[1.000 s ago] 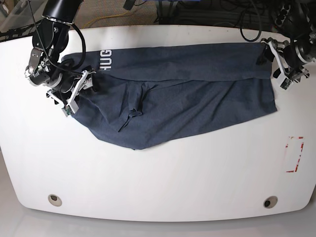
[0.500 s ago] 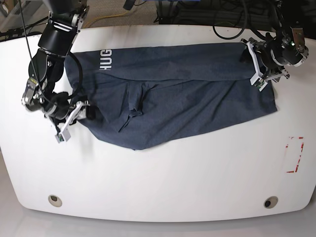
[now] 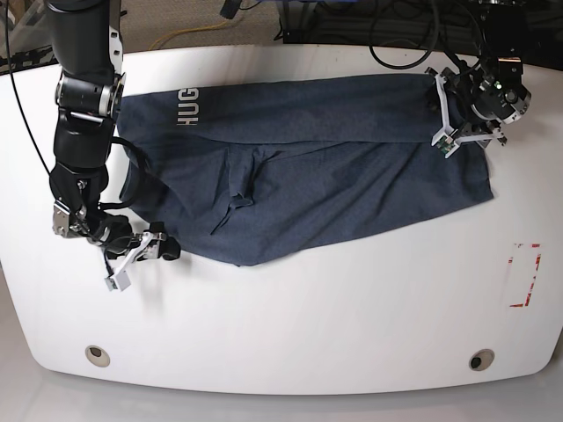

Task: Fold the T-shirt properly
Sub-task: 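Drag the shirt edge with the right gripper away from the left gripper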

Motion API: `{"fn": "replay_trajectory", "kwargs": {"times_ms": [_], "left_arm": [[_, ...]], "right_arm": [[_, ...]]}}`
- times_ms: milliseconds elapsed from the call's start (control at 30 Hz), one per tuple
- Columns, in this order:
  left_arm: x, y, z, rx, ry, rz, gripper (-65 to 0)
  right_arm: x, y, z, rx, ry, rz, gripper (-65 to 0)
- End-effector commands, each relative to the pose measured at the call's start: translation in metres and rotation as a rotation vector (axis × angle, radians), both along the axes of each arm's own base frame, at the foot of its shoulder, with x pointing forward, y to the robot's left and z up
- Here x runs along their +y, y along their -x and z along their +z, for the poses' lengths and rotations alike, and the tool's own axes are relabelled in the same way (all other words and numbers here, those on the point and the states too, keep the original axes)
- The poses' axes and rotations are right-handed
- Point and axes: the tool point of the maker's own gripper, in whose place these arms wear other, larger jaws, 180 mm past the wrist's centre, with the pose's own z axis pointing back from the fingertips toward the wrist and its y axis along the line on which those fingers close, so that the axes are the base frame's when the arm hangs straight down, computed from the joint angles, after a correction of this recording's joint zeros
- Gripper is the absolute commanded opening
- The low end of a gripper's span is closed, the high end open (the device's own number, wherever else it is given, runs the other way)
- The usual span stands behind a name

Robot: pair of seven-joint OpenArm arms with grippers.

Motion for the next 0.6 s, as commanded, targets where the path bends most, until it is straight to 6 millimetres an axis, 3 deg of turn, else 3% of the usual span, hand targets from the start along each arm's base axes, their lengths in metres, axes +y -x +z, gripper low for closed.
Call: {"fn": "replay_trajectory", "kwargs": {"times_ms": [0,167,300,400,533,567], "left_arm": [[0.006,-0.008,0.007,-0.026,-0.025,-0.003,-27.1],[0.006,-0.008,0.008,-0.028,-0.028,-0.005,-27.1],[0.011,-0.003,0.006,0.001,-0.050,0.003,-27.1],[0.015,-0.002,0.007,0.004,-0.059,0.002,-27.1],[0.020,-0.004,0.010,-0.003,-0.070,0.004,-27.1],[0.022,-0.005,0.011,-0.007,-0.070,0.011,-27.1]], "right_arm": [[0.003,-0.012,0.007,-0.038,-0.021,-0.004,-18.5],[0.028,-0.015,0.004,-0.043,-0.032,0.039,-18.5],[0.034,-0.015,0.003,-0.044,-0.042,0.044,-21.6],[0.034,-0.016,0.004,-0.051,-0.044,0.041,-35.7],[0.037,-0.023,0.011,-0.091,-0.056,0.032,-65.0],[0.038,-0.024,0.012,-0.095,-0.059,0.033,-65.0]]}}
